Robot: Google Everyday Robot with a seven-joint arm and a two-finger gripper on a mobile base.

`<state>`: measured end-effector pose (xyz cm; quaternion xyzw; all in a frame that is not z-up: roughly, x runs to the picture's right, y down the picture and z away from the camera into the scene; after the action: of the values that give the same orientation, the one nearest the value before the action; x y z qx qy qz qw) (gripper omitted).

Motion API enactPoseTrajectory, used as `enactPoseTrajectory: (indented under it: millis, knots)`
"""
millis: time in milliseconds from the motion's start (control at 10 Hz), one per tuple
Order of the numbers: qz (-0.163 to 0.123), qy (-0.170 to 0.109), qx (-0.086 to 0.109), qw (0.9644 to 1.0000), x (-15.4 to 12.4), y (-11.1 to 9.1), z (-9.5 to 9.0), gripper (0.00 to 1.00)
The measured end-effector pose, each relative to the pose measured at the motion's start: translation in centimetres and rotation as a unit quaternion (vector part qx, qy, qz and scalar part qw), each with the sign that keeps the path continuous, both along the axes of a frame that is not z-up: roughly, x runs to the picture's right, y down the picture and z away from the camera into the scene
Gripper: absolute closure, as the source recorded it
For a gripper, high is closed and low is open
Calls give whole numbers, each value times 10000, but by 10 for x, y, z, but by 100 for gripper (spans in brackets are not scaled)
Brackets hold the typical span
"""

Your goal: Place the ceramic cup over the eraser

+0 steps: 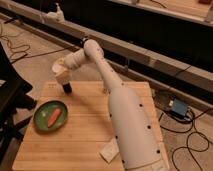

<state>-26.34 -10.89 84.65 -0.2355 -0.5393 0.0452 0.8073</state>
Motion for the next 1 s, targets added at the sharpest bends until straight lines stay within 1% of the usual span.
enactPoseTrajectory:
  millis: [200, 400, 500, 600, 700, 800, 1000]
  knots:
    - [22, 44, -79, 10000, 2, 2, 6, 100]
    - [74, 88, -229, 9997, 6, 7, 16, 98]
    - [104, 101, -313, 9994, 7, 9, 20, 91]
    - [121, 109, -362, 9992, 9, 11, 23, 86]
    - [168, 147, -526, 9984, 12, 18, 34, 71]
    - [192, 174, -611, 9978, 14, 22, 40, 63]
    - [245, 223, -791, 9963, 18, 31, 54, 40]
